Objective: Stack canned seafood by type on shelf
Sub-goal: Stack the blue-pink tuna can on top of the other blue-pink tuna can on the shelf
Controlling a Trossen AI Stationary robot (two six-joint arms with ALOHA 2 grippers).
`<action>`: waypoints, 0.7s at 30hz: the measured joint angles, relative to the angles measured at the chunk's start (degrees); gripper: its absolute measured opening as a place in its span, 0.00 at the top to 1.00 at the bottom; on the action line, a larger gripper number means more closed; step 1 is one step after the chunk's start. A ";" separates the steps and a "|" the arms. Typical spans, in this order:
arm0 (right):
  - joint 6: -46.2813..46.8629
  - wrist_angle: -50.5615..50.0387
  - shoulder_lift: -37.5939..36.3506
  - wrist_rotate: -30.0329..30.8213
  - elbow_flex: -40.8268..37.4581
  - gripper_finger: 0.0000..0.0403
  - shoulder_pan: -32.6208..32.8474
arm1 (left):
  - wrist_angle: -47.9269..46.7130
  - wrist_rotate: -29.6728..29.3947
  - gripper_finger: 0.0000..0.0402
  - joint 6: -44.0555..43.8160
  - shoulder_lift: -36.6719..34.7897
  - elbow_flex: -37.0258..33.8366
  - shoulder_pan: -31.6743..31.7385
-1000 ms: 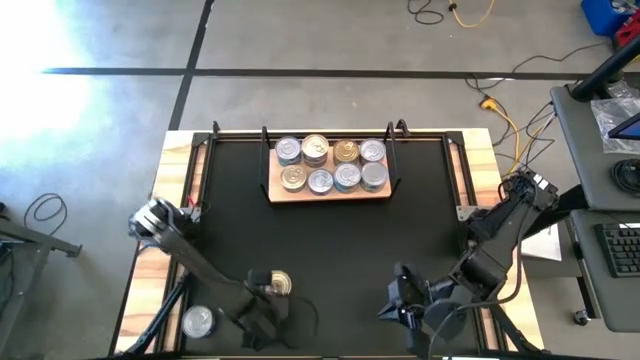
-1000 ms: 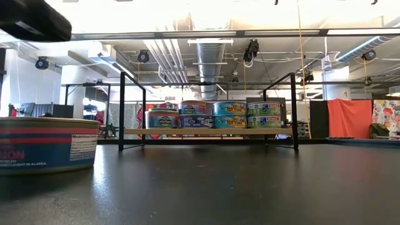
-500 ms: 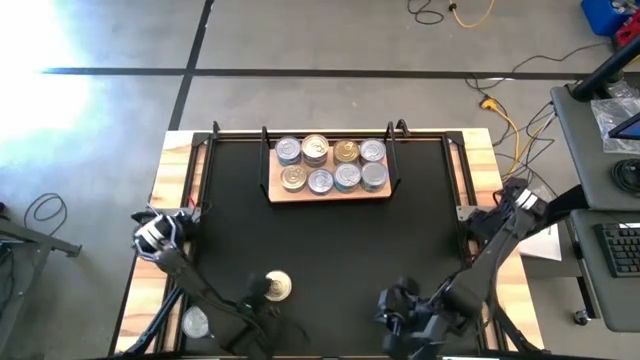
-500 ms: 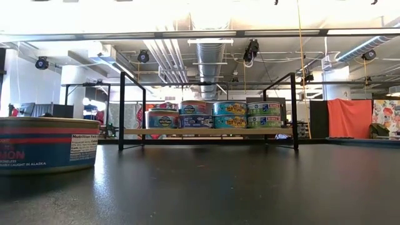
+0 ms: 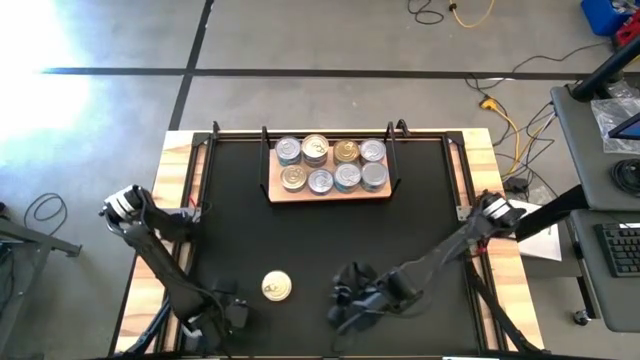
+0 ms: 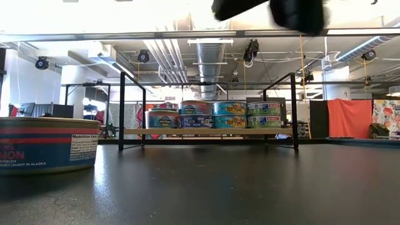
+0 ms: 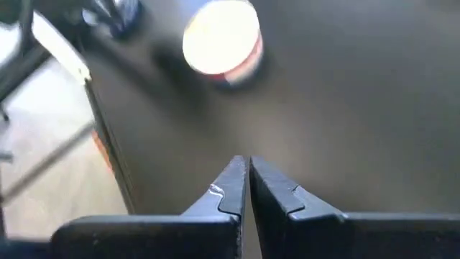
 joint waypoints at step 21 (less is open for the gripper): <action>8.95 6.59 8.40 -1.67 4.39 0.97 2.88 | 20.73 -21.47 0.14 3.66 -11.24 -17.50 -3.41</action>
